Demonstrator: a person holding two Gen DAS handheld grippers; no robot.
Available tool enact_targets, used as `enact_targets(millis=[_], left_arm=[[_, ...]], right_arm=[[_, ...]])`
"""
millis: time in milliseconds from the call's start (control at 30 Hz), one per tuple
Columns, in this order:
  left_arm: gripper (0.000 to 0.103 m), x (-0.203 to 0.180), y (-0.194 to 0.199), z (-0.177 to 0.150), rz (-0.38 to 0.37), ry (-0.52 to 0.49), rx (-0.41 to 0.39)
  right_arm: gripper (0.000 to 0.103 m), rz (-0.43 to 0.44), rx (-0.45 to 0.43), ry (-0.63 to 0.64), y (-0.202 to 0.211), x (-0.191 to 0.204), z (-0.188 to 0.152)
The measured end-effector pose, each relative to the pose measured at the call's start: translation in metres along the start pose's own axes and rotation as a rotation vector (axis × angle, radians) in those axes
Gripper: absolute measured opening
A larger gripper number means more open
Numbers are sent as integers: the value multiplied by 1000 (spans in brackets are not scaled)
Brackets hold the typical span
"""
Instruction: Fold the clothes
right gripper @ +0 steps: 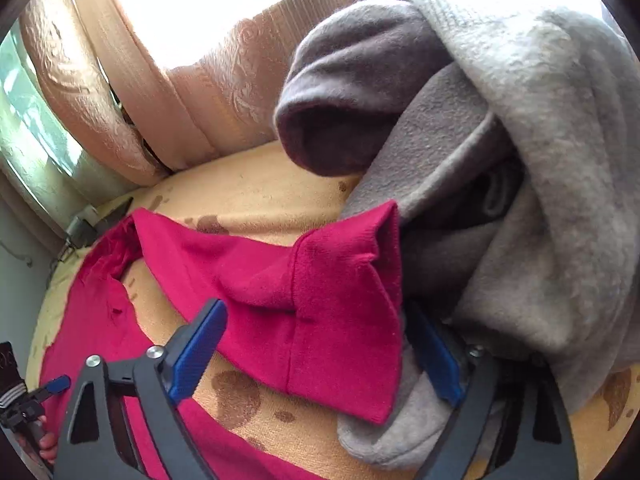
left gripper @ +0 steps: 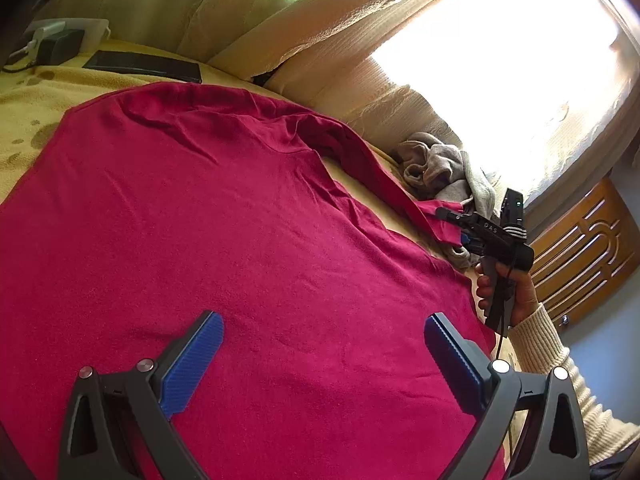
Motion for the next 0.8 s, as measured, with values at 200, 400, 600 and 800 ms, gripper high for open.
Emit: enact_targets(millis=[200,400,600,800], left_arm=[[102,-25,28,57,70,-37,-105],[102,-22,22,123,133,-10,-172],[102,7,-25,149,38,158,-97],[102,26,-63,158,-172,383,-45]], right_arm=[[46,14,-5,20,7,0,17],[7,-51,27,77,5,1,16],[5,-92,-189,263,77,59,52],[5,-204,-366,430,131,126,116]])
Point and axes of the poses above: each gripper's, at about its wrist camera, not at the fingertips, and y roughly against the way its jaws point, x to its left, z to its top, the point moved 8 cm from there along -y, roughly the way its jaws point, and after that the axes turned 4 degrees about x, right-handed, at the moved point
